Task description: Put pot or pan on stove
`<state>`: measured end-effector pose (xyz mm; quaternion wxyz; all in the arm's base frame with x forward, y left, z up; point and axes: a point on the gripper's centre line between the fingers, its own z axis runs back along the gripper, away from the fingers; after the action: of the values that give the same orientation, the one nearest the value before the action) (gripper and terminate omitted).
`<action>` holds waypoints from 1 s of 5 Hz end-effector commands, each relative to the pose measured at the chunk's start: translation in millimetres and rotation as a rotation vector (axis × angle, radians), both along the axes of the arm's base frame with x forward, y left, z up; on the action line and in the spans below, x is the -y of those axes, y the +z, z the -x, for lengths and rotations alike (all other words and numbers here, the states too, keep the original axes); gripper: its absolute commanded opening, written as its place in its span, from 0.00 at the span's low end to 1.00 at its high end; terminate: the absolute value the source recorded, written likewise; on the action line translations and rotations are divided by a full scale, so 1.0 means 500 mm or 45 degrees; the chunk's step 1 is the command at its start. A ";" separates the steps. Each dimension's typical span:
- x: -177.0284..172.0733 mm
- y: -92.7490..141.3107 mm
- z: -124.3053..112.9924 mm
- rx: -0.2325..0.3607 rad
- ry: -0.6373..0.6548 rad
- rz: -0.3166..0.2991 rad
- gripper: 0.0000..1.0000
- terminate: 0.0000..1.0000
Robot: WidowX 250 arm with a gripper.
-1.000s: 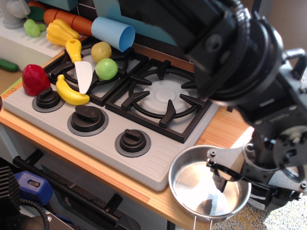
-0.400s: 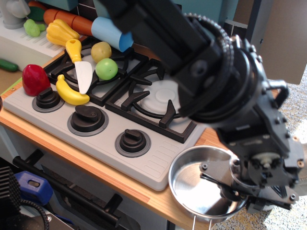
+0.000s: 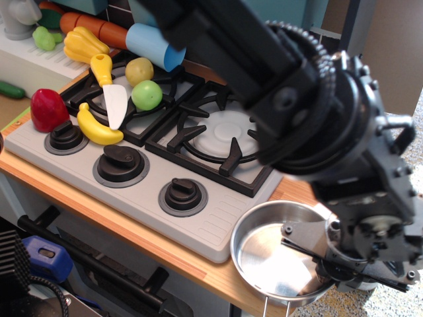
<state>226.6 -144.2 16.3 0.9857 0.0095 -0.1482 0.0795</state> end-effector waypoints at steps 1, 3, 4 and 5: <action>0.001 0.071 -0.022 -0.069 -0.047 -0.064 0.00 0.00; -0.054 0.136 -0.055 -0.151 -0.223 -0.182 0.00 0.00; -0.106 0.141 -0.073 -0.113 -0.368 -0.205 0.00 0.00; -0.154 0.139 -0.097 -0.069 -0.510 -0.182 0.00 0.00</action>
<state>272.4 -57.6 64.8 0.9797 0.0583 -0.1088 -0.1579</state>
